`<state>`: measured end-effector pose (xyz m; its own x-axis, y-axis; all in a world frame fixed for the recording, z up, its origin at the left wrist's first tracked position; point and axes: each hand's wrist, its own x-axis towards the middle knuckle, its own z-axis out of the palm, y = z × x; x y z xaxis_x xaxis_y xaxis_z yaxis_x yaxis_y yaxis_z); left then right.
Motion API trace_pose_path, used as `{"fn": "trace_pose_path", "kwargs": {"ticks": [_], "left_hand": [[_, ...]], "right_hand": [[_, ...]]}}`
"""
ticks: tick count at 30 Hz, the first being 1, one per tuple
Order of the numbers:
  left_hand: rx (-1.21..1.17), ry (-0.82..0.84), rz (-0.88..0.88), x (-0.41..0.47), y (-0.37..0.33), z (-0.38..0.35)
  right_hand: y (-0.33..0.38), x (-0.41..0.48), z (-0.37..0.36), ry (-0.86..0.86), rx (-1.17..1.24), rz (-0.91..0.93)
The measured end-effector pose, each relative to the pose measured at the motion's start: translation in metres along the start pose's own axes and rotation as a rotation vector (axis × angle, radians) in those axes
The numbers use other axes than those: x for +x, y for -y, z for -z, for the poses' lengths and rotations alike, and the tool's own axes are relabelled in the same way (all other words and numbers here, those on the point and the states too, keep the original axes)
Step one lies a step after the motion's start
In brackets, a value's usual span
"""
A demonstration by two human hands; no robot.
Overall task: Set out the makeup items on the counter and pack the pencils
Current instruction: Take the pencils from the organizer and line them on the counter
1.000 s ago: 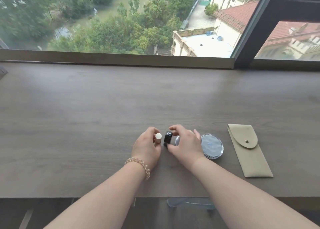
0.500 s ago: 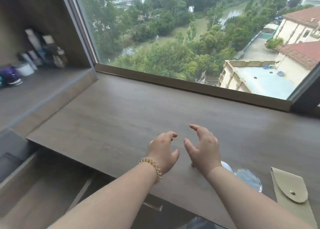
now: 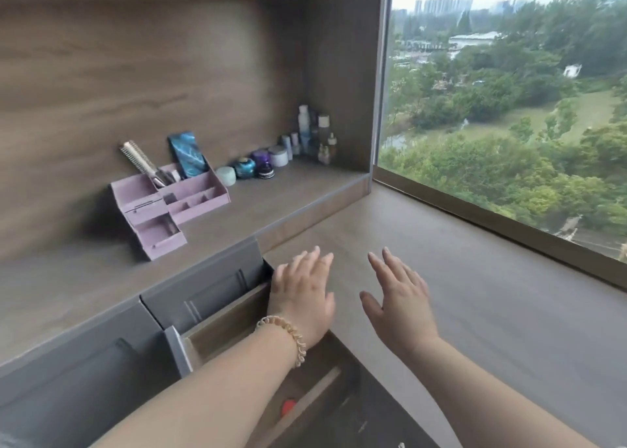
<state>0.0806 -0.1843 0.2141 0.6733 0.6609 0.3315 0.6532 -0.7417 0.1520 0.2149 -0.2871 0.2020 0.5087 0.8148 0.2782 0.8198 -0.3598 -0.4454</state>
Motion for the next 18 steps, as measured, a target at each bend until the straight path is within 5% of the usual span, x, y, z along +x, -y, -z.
{"fn": "trace_pose_path", "kwargs": {"ticks": [18], "left_hand": [[0.376, -0.138, 0.338, 0.096, 0.376, 0.037]], "right_hand": [[0.270, 0.223, -0.240, -0.004, 0.174, 0.347]]}}
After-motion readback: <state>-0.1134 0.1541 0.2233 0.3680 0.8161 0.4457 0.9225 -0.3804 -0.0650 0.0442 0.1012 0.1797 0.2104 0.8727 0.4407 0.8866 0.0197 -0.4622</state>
